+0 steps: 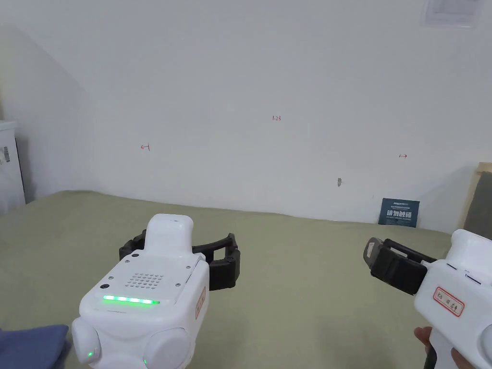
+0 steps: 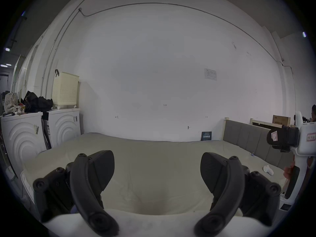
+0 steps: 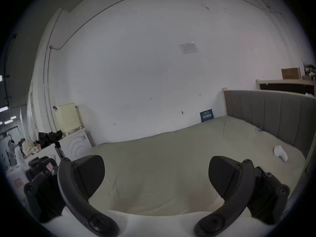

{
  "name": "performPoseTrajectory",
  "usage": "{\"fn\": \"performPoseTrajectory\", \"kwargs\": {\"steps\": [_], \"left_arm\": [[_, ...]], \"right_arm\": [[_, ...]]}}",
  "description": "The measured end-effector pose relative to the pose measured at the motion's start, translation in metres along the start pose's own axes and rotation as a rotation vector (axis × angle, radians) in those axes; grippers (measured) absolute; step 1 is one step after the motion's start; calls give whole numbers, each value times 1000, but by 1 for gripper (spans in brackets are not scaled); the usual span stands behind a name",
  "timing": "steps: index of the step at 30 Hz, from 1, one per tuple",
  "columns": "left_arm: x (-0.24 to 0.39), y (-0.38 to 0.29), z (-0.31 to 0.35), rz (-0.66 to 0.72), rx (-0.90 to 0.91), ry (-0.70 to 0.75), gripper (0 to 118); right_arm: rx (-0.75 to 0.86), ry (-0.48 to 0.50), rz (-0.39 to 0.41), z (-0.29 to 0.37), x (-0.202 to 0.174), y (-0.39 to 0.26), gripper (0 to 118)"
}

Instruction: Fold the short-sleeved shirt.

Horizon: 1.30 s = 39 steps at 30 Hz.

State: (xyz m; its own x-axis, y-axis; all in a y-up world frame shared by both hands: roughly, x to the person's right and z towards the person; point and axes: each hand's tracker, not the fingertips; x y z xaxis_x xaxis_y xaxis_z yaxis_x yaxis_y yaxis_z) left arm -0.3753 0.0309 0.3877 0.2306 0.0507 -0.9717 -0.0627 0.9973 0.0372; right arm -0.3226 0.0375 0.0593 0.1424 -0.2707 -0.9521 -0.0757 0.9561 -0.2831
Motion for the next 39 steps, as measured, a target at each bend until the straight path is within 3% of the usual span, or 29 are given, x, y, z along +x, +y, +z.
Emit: {"fn": "performPoseTrajectory", "kwargs": {"steps": [9,16,19,24,31,36,39], "left_arm": [[0,2,-2,-4,-6,3,107],[0,4,-7,-17,-36,-1,107],[-1,9,-16,-16,-42,-25,107],[7,16,-25,-63,-25,-31,107],[6,26,-30,-28,-7,-57,107],[5,25,-38,-26,-30,-51,107],[5,24,-43,-18,-58,-37,107]], "right_arm": [[56,-11,164,10,-15,0,118],[57,12,208,7,-13,-1,118],[37,-26,243,-4,-12,-7,118],[22,-13,227,-6,-11,-7,118],[-32,-48,225,-19,-16,2,118],[-16,1,176,-19,-11,11,118],[-35,-21,182,-28,-8,11,118]]}}
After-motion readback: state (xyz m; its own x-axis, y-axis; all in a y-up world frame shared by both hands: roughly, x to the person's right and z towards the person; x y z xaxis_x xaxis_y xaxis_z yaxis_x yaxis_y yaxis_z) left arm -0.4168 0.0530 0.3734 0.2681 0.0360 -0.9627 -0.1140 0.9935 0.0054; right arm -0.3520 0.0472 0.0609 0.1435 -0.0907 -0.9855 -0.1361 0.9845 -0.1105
